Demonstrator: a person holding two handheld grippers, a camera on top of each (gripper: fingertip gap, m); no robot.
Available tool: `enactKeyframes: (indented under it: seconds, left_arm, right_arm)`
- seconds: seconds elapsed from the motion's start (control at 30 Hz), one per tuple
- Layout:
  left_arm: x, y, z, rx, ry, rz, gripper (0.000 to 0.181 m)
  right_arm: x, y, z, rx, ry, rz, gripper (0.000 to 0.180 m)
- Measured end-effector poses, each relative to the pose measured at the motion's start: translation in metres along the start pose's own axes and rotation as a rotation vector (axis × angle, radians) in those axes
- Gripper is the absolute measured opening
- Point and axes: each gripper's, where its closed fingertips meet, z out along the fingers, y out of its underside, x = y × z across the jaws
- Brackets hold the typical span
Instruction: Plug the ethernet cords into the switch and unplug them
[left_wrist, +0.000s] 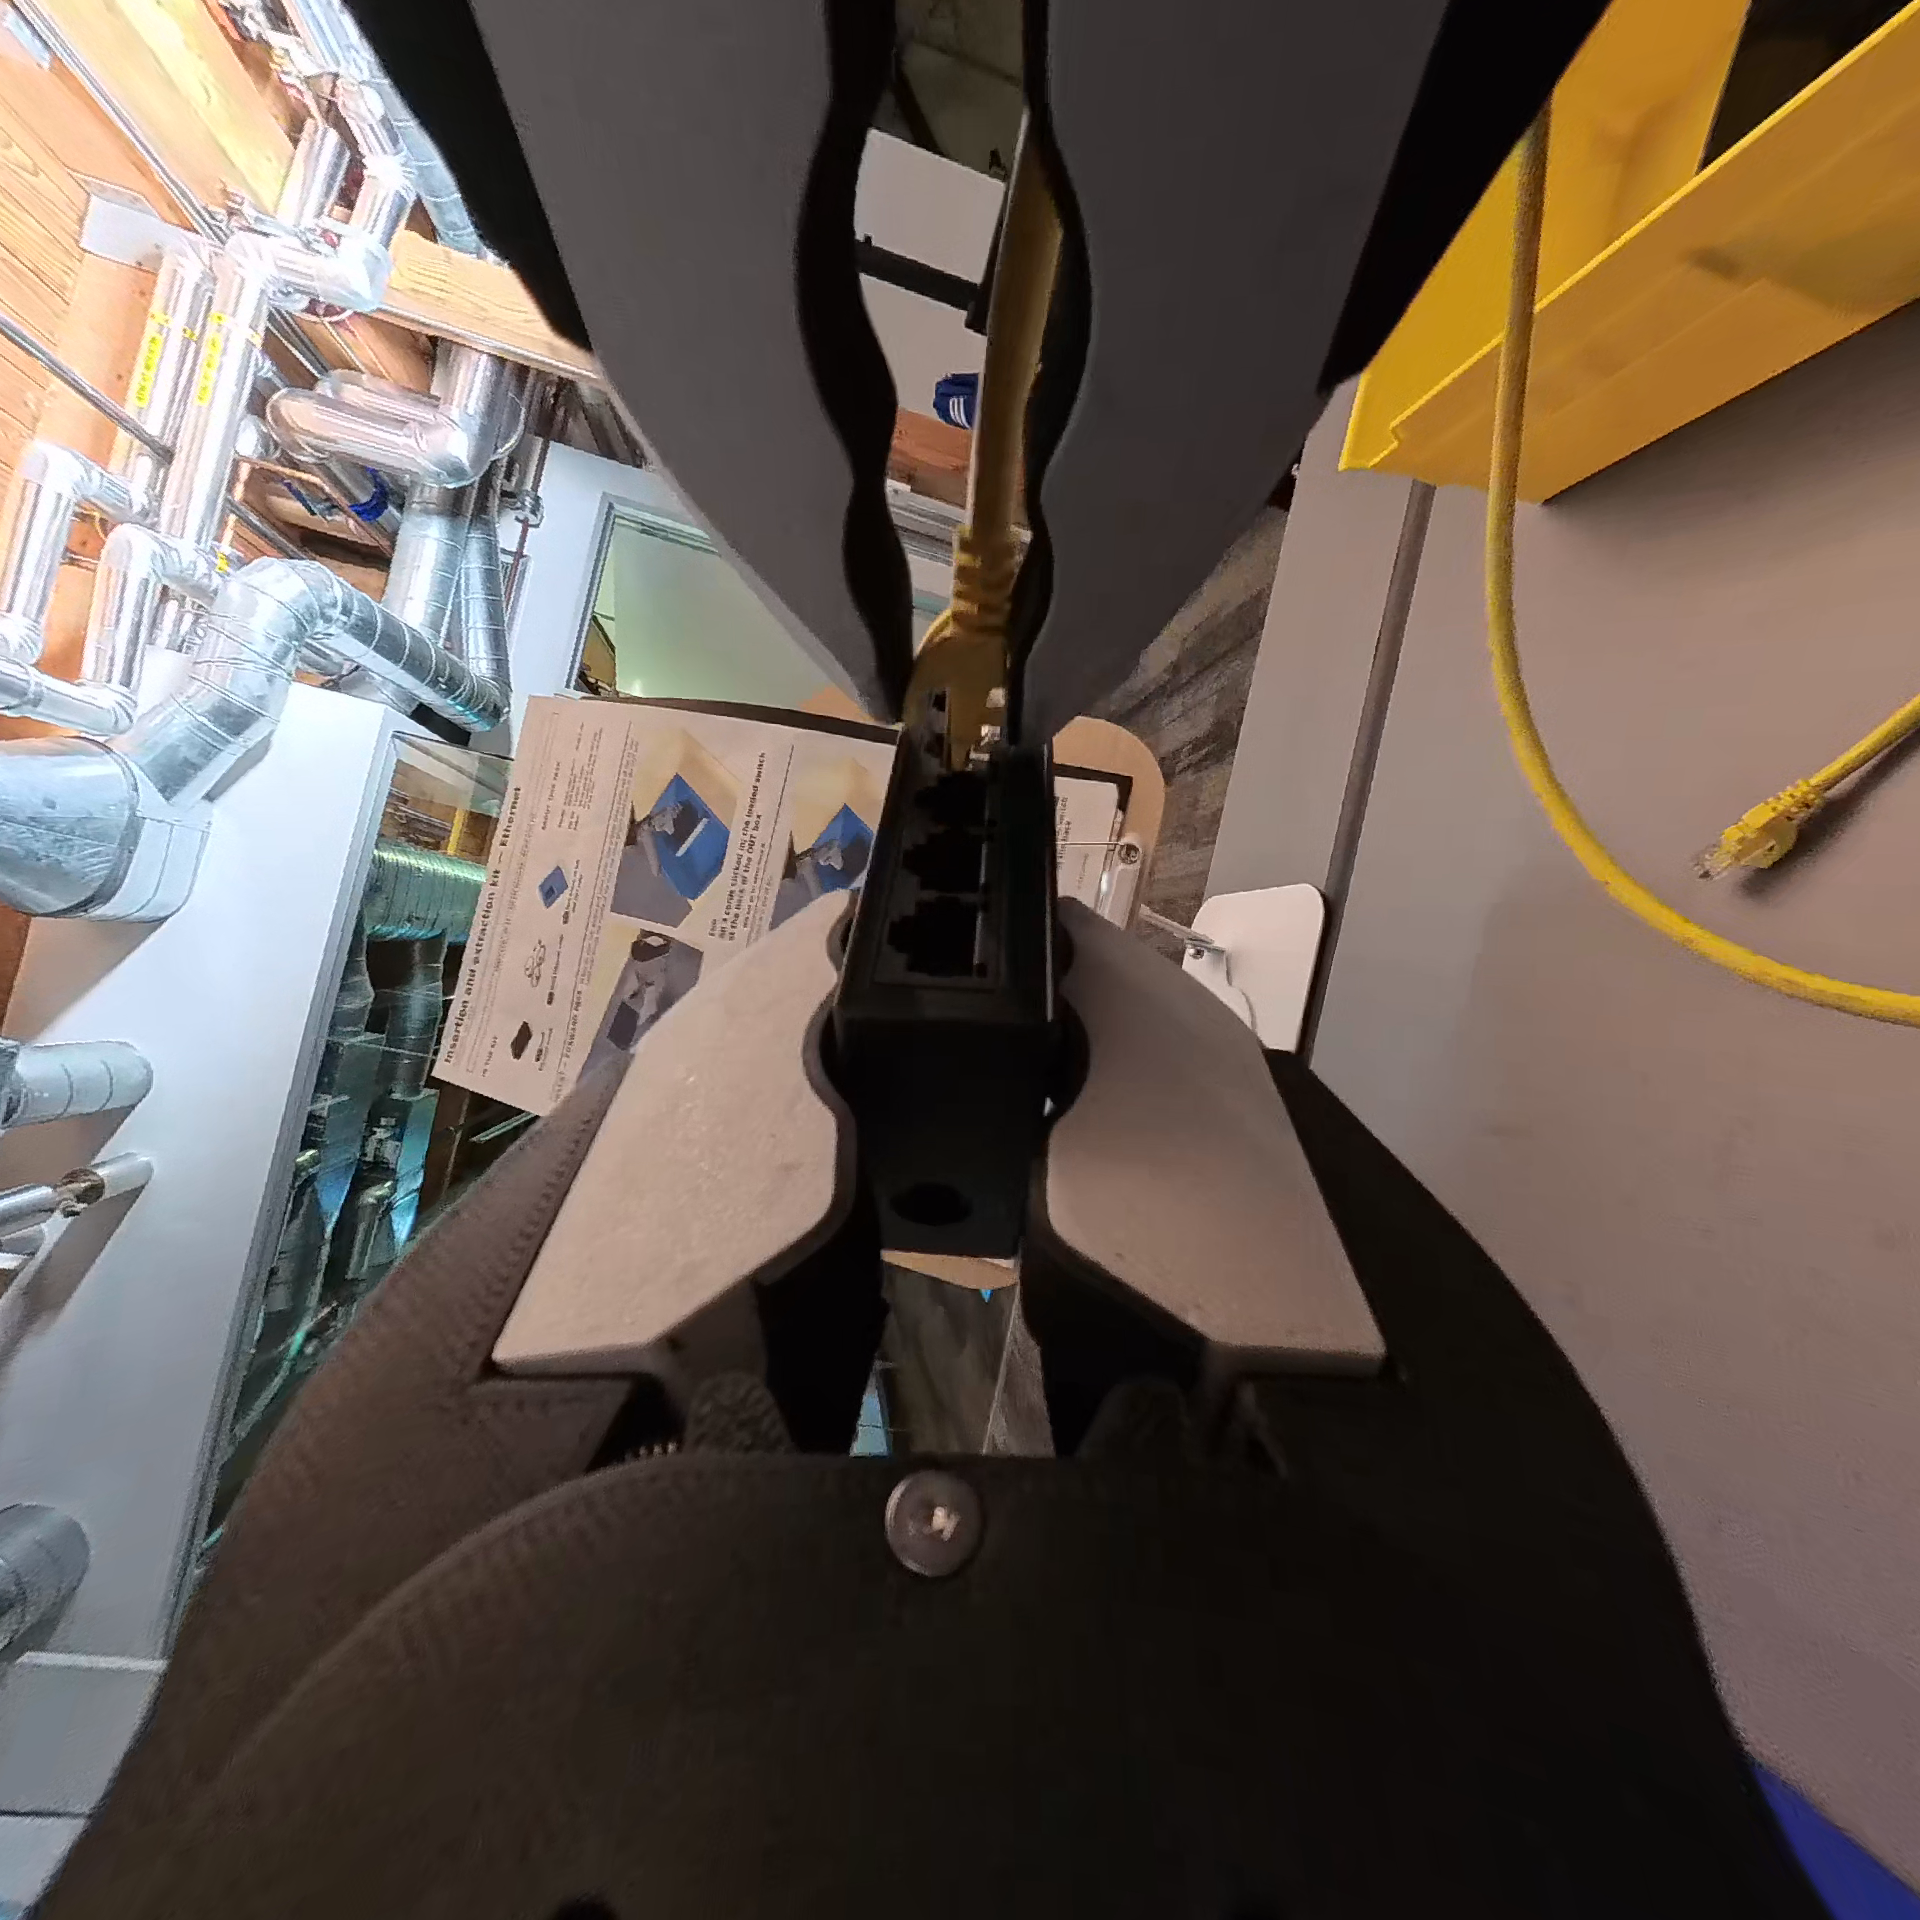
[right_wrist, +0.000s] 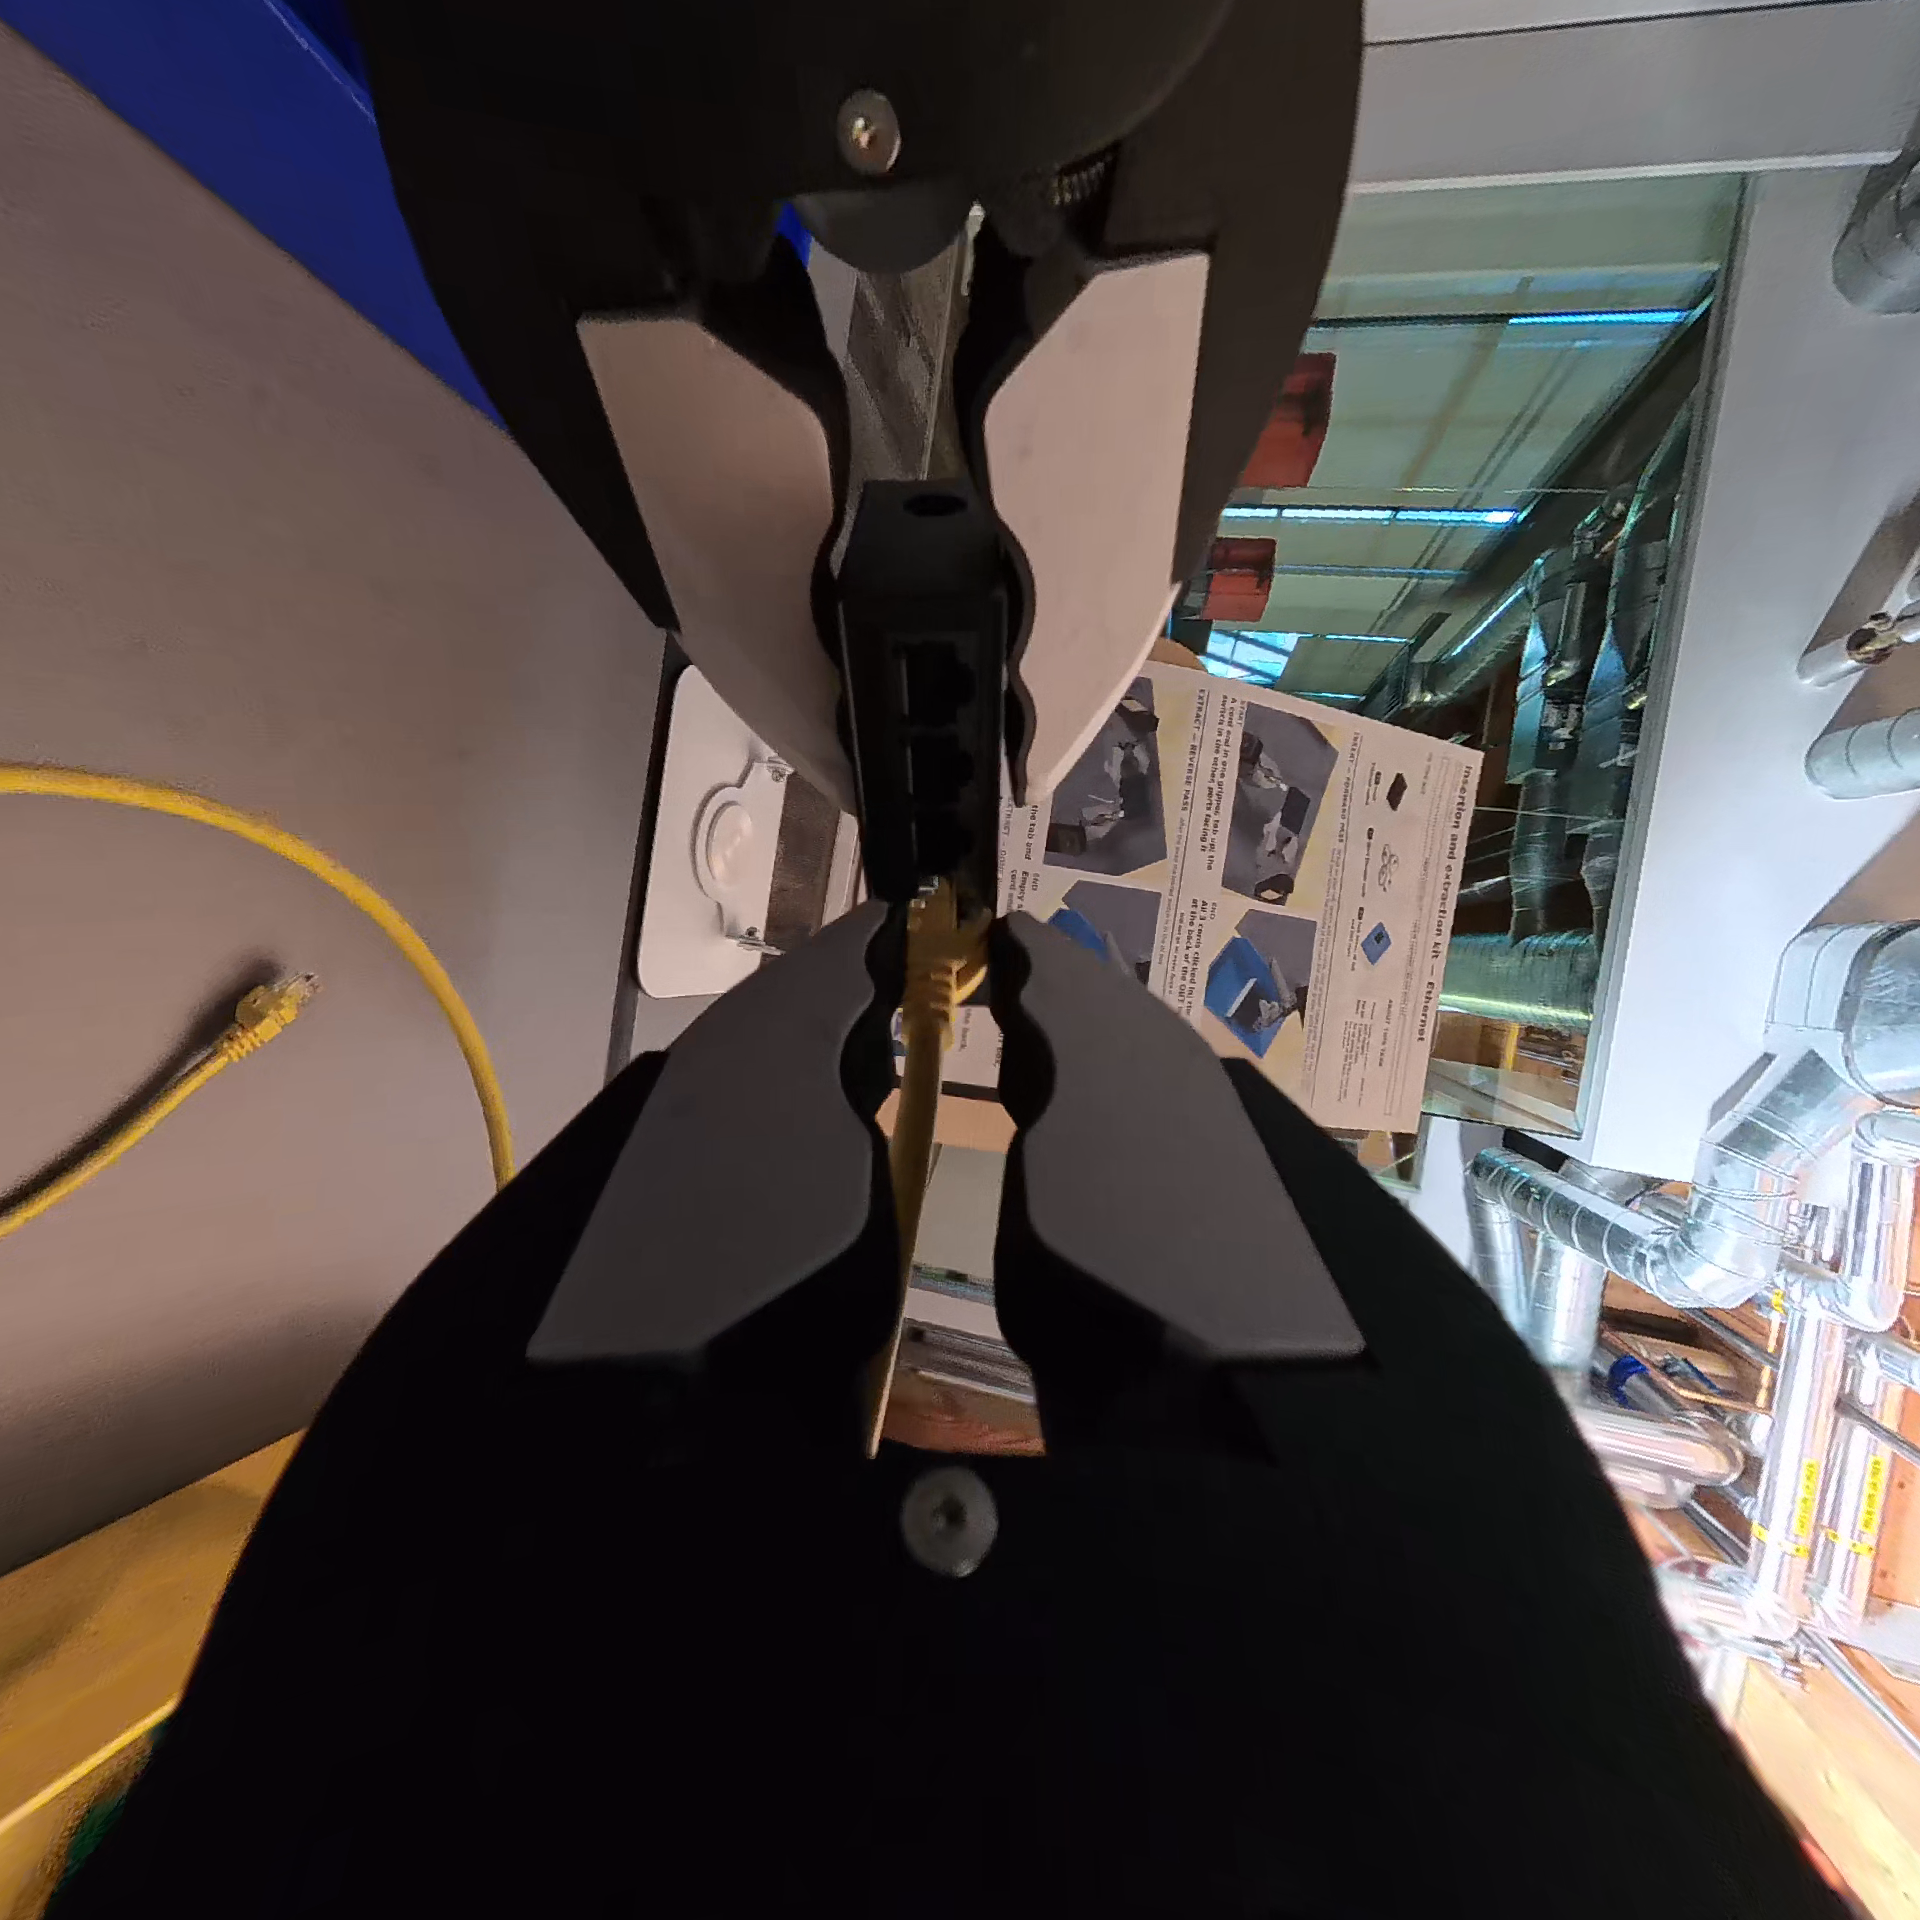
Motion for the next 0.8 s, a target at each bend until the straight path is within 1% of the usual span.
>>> enactKeyframes:
  seconds: [0.13, 0.5, 0.6, 0.7, 0.73, 0.77, 0.8]
  left_arm:
    - [-0.007, 0.0, 0.001, -0.007, -0.049, 0.021, 0.03]
    - [0.011, 0.005, 0.018, -0.012, 0.054, -0.05, 0.03]
    - [0.012, 0.006, 0.02, 0.012, 0.069, -0.085, 0.031]
    - [0.008, 0.007, 0.02, 0.032, 0.061, -0.124, 0.031]
    - [-0.003, 0.017, 0.021, -0.021, -0.024, -0.112, 0.031]
    - [-0.031, 0.037, 0.018, -0.115, -0.213, -0.099, 0.029]
    - [-0.048, 0.053, 0.011, -0.135, -0.273, -0.102, 0.029]
  right_arm:
    - [0.004, -0.002, -0.001, -0.011, -0.006, -0.029, 0.015]
    - [-0.012, 0.013, 0.008, -0.123, -0.31, -0.149, 0.015]
    - [-0.013, 0.015, 0.009, -0.12, -0.364, -0.148, 0.015]
    - [-0.007, 0.013, 0.008, -0.095, -0.38, -0.116, 0.015]
    - [-0.009, 0.013, 0.006, -0.089, -0.4, -0.117, 0.014]
    - [-0.031, 0.008, -0.004, -0.046, -0.567, -0.109, 0.013]
    - [-0.055, 0.003, -0.01, -0.038, -0.668, -0.06, 0.013]
